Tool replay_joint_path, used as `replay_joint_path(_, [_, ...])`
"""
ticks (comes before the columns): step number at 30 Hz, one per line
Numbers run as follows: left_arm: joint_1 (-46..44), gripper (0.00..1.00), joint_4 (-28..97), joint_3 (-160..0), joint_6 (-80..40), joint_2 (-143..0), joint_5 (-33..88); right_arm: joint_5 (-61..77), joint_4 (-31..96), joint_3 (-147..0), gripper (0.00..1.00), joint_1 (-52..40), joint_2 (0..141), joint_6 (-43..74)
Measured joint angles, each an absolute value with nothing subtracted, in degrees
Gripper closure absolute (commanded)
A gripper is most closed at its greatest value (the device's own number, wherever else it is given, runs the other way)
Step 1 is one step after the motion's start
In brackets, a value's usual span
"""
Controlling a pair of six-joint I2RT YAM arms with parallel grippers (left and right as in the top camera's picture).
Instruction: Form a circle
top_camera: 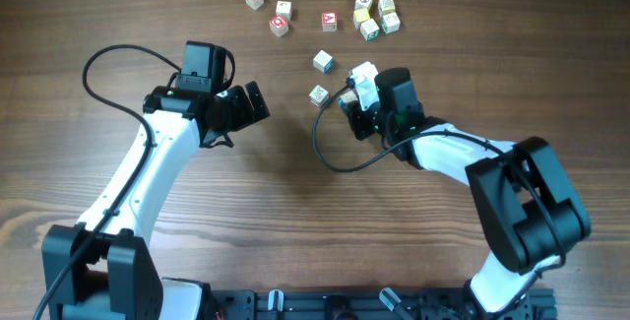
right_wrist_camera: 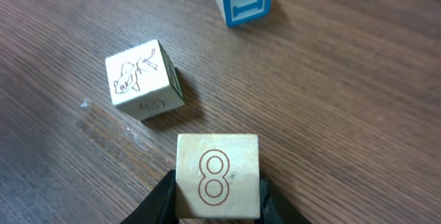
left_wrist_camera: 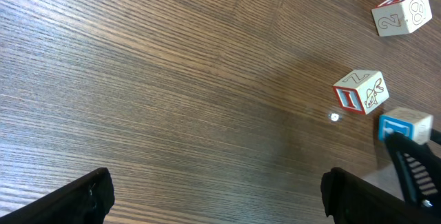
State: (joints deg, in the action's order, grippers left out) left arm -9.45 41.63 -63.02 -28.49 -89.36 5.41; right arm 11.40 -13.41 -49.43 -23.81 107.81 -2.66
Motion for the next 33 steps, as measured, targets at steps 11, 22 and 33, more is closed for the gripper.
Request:
replay_joint_path(11, [-9.5, 0.00, 41.6, -63.0, -28.5, -89.4, 5.4, 11.5, -16.0, -49.4, 0.87, -26.7, 109.2, -2.9])
replay_joint_path(22, [-9.5, 0.00, 41.6, -63.0, -28.5, -89.4, 5.4, 8.6, -16.8, -49.4, 0.87, -26.7, 109.2, -2.9])
replay_joint_path(33, [-9.5, 0.00, 41.6, -63.0, -28.5, -89.4, 5.4, 6.7, -18.9, -49.5, 0.86, -26.7, 109.5, -2.9])
